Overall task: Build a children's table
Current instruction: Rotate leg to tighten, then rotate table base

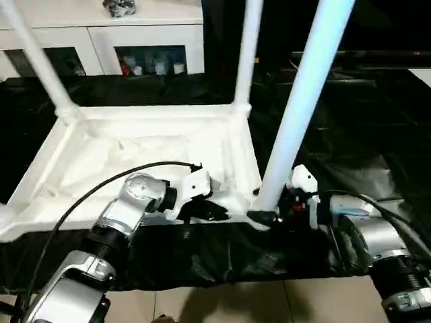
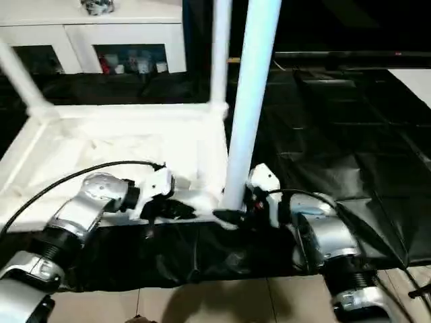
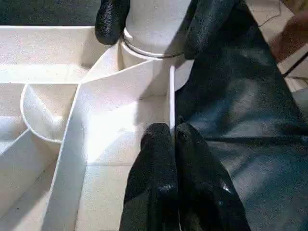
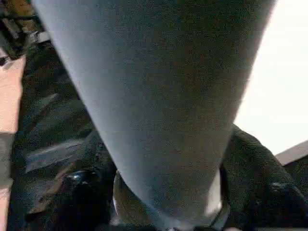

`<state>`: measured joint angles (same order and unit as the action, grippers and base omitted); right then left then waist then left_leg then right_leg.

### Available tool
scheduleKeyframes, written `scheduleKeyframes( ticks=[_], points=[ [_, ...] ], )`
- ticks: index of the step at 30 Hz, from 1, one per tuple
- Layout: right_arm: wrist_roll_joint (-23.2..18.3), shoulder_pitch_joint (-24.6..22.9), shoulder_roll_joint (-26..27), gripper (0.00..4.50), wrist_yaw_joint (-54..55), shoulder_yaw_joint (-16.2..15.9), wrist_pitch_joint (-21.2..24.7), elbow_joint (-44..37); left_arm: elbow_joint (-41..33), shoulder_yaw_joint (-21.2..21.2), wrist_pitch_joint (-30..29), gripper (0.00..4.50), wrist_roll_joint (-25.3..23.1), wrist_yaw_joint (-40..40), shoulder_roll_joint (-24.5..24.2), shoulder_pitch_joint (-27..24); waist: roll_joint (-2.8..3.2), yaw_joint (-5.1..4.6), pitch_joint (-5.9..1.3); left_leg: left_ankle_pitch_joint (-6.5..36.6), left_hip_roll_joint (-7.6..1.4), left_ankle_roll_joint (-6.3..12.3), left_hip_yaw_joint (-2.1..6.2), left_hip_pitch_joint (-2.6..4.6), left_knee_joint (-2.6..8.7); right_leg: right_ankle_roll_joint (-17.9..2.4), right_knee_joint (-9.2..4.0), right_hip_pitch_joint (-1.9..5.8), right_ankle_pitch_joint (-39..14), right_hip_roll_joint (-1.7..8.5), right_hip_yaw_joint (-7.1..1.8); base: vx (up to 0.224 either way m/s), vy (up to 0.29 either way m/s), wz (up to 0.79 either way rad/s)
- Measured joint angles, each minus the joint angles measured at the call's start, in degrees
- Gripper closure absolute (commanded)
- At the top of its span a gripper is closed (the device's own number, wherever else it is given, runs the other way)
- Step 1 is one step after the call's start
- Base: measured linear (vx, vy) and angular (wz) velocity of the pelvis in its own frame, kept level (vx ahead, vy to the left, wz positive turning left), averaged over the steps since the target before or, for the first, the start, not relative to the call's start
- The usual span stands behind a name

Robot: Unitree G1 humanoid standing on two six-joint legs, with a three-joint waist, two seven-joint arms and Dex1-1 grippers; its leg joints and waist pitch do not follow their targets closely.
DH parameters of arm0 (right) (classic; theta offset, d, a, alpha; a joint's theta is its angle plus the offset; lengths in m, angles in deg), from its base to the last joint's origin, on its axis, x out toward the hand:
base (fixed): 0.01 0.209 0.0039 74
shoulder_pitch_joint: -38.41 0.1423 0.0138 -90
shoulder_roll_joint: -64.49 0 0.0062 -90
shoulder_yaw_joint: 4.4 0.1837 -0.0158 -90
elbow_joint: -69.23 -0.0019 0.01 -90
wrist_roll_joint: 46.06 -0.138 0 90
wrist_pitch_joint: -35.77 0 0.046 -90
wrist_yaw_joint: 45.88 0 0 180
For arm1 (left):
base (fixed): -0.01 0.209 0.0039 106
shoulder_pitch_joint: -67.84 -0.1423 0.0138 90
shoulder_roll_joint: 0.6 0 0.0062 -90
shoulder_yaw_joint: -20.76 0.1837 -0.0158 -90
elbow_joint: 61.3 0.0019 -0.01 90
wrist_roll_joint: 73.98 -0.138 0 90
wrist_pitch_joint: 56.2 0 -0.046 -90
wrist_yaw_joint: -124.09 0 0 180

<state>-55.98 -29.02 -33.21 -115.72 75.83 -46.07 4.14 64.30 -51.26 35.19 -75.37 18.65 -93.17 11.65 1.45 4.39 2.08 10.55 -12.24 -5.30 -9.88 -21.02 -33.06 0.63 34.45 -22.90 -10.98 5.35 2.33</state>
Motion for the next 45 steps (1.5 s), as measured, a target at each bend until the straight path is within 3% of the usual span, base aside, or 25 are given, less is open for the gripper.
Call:
scheduleKeyframes(
  ticks=[6, 14, 16, 24, 29, 30, 32, 34, 37, 41, 45],
  points=[
    [-0.45, 0.00, -0.26, 2.02, -1.51, -0.34, 0.29, 0.00, 0.20, 0.09, 0.37, 4.50, 0.18, 1.20, -0.27, 0.00, 0.00, 0.54, 0.00, 0.00, -0.06, 0.00, 0.00, 0.02, -0.05, 0.00, 0.10, -0.02, 0.00, -0.02, 0.01, 0.000, 0.000, 0.00],
    [-0.74, -1.23, 1.18, 2.05, 0.87, 0.93, 1.47, -1.21, 0.75, -0.13, 0.56, 4.50, 0.47, 0.23, 0.37, 0.01, -0.01, 0.57, 0.00, 0.00, -0.10, -0.01, -0.01, 0.03, -0.06, 0.00, 0.15, -0.03, 0.00, -0.05, 0.01, 0.000, 0.000, 0.00],
    [-0.57, -2.15, 4.62, 2.06, 8.32, 3.45, 1.74, -1.00, 1.76, -1.32, -0.18, 4.50, -0.14, -3.78, 1.24, 0.19, -0.03, 0.42, 0.00, -0.01, -0.08, -0.03, -0.02, 0.04, -0.15, 0.00, 0.35, -0.01, 0.00, -0.04, -0.06, 0.000, 0.000, 0.00],
    [1.86, -0.15, 17.34, 2.07, 38.15, 11.04, -1.10, 4.67, 4.26, -2.67, -3.65, 4.50, -4.07, -19.55, 7.78, 1.93, -0.07, -1.77, -0.01, -0.01, 0.25, -0.07, 0.04, 0.23, -0.08, 0.05, 0.41, -0.01, 0.09, 0.02, -0.18, 0.000, 0.000, 0.00],
    [4.98, 1.22, 20.56, 2.07, 47.69, 11.67, -2.22, 5.60, 5.28, -3.00, -4.21, 4.50, -5.17, -23.79, 9.83, 2.67, 0.22, -2.06, -0.09, -0.01, 0.28, -0.08, 0.08, 0.05, 0.03, -0.08, 0.38, -0.02, 0.17, 0.02, -0.15, 0.000, 0.000, 0.00],
    [6.12, 1.31, 20.70, 2.07, 48.40, 11.42, -2.63, 5.60, 5.53, -3.09, -4.20, 4.50, -5.18, -24.10, 10.05, 2.80, 0.36, -2.09, -0.11, -0.01, 0.29, -0.08, 0.08, 0.03, 0.04, -0.05, 0.35, -0.02, 0.15, 0.02, -0.16, 0.000, 0.000, 0.00],
    [7.37, 1.31, 20.69, 1.37, 48.66, 11.26, -3.06, 5.60, 5.56, -3.13, -4.18, 4.50, -5.19, -24.27, 10.20, 2.81, 0.51, -2.08, -0.14, -0.01, 0.29, -0.07, 0.08, 0.01, 0.06, 0.00, 0.33, -0.02, 0.12, 0.02, -0.15, 0.000, 0.000, 0.00],
    [7.99, 1.30, 20.63, 1.37, 48.65, 10.97, -3.23, 5.60, 5.56, -3.14, -4.01, 4.50, -5.25, -24.26, 10.22, 2.82, 0.55, -2.09, -0.13, -0.01, 0.29, -0.07, 0.08, 0.01, 0.08, 0.01, 0.31, -0.02, 0.11, 0.02, -0.14, 0.000, 0.000, 0.00],
    [8.41, 1.30, 20.51, 0.94, 48.64, 10.48, -3.31, 5.60, 5.56, -3.13, -3.81, 4.50, -5.57, -24.29, 10.28, 2.82, 0.54, -2.13, -0.12, -0.01, 0.29, -0.07, 0.08, 0.02, 0.08, 0.01, 0.29, -0.02, 0.11, 0.02, -0.14, 0.000, 0.000, 0.00],
    [8.50, 0.85, 17.31, 0.84, 45.53, 8.20, -4.09, 4.97, 5.36, -2.59, -3.02, 4.50, -5.75, -24.08, 10.30, 2.82, 0.41, -1.92, -0.04, -0.01, 0.28, -0.07, 0.08, -0.01, 0.09, 0.03, 0.22, -0.02, 0.11, 0.04, -0.12, 0.000, 0.000, 0.00],
    [6.24, -3.46, 9.88, 0.84, 34.90, 8.57, -5.11, -0.37, 3.83, -1.62, -2.38, 4.50, -5.71, -22.63, 10.28, 2.51, 0.39, -0.57, -0.03, -0.02, 0.26, -0.02, 0.07, -0.08, 0.08, 0.10, -0.05, -0.04, 0.06, 0.03, -0.06, 0.000, 0.000, 0.00]
  ],
)
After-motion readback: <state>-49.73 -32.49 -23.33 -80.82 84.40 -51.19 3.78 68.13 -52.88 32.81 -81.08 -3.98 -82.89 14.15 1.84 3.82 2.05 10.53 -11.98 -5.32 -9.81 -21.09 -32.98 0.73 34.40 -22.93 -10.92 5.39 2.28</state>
